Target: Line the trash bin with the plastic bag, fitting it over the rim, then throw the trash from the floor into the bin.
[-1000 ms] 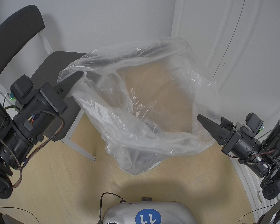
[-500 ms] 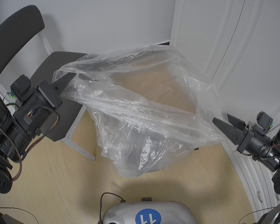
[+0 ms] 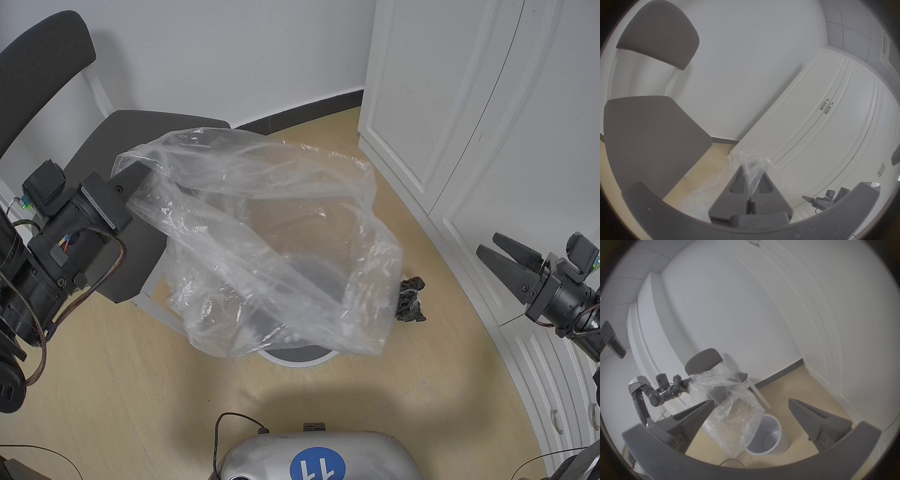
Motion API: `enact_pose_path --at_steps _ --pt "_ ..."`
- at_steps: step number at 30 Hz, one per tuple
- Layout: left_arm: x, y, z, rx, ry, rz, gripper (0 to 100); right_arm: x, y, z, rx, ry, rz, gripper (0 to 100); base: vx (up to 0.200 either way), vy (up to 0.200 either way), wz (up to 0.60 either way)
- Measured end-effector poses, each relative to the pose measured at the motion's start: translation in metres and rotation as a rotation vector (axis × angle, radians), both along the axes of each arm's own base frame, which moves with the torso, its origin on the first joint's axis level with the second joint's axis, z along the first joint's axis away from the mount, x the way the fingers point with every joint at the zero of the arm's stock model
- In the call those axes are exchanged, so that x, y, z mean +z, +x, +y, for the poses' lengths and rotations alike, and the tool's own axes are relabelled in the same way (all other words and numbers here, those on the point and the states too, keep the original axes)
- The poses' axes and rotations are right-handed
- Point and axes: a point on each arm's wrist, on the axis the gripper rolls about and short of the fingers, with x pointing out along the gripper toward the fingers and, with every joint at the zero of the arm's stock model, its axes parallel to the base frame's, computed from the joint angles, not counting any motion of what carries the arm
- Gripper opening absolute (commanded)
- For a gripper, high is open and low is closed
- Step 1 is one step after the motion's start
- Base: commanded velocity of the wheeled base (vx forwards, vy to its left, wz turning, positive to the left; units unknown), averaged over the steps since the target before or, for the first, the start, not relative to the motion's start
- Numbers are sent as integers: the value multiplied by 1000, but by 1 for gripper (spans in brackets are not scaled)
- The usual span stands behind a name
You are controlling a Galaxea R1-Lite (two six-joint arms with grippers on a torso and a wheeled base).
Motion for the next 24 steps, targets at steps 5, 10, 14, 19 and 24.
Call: enact_pose_path --at_steps 5,10,14,19,24 --pt "3 -9 -8 -44 -9 -10 0 -10 4 11 52 -23 70 100 0 0 0" --pt "7 -20 -15 -76 -26 -25 0 -26 14 26 99 -45 151 100 0 0 0" --pt "13 -28 -22 -78 -51 -36 0 -46 26 39 123 -59 253 100 0 0 0" --pt "18 -34 -28 -88 -72 -45 0 -67 40 55 92 -58 357 100 0 0 0" --pt "21 -37 -29 -98 -81 -53 0 -77 51 64 88 -35 392 100 0 0 0"
